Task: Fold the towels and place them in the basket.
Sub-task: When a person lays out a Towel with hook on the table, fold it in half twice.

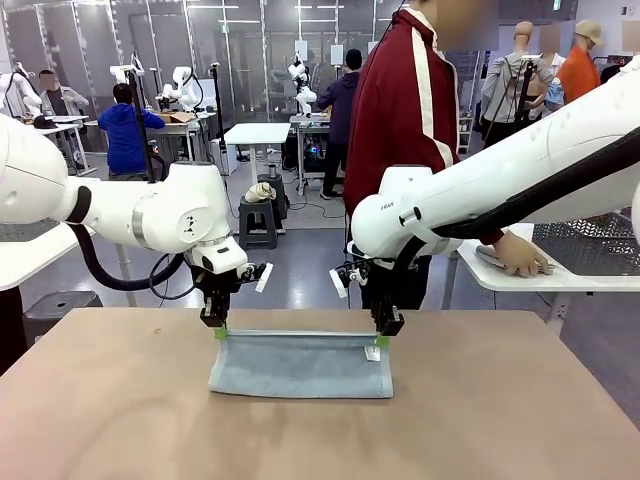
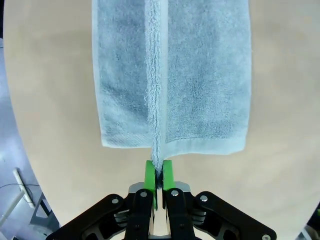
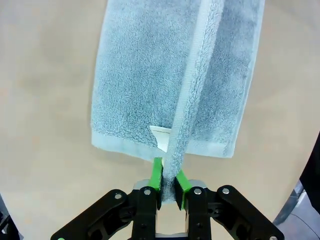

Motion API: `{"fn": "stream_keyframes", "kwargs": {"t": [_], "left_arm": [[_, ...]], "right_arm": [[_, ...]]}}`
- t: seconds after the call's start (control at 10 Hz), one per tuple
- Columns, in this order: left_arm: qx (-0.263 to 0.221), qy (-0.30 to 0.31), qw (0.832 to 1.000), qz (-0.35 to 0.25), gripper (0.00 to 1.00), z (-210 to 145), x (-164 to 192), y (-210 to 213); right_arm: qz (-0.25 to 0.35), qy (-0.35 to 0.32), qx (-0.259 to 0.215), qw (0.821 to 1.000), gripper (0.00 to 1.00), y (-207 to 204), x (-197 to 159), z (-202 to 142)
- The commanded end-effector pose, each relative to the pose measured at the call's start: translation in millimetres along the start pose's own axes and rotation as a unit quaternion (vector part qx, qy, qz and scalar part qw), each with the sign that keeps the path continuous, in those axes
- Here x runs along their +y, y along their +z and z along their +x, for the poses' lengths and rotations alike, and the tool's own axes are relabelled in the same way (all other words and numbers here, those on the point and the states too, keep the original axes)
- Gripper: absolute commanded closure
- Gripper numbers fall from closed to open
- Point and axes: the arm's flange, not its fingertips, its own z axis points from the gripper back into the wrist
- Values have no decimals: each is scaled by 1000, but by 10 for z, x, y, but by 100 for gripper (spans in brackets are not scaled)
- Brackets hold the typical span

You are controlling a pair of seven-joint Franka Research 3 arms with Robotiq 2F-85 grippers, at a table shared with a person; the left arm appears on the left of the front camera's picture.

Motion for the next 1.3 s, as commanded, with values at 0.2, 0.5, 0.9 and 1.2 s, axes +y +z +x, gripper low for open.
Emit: {"fn": "stream_keyframes", "kwargs": {"t": [0.2, 0.5, 0.9, 1.2], "left_arm": [[26, 21, 999, -11, 93, -66, 186, -41], [25, 26, 999, -2, 75, -46, 199, -56], [32, 42, 998, 32, 37, -122, 146, -47], [12, 23, 999, 40, 15, -135, -73, 165]], "right_arm": [[14, 20, 6, 1000, 90, -66, -192, -151], [10, 25, 9, 1000, 70, -113, -224, -207], [-20, 41, 21, 999, 30, -86, -189, -214], [-27, 45, 0, 999, 10, 80, -79, -95]]}}
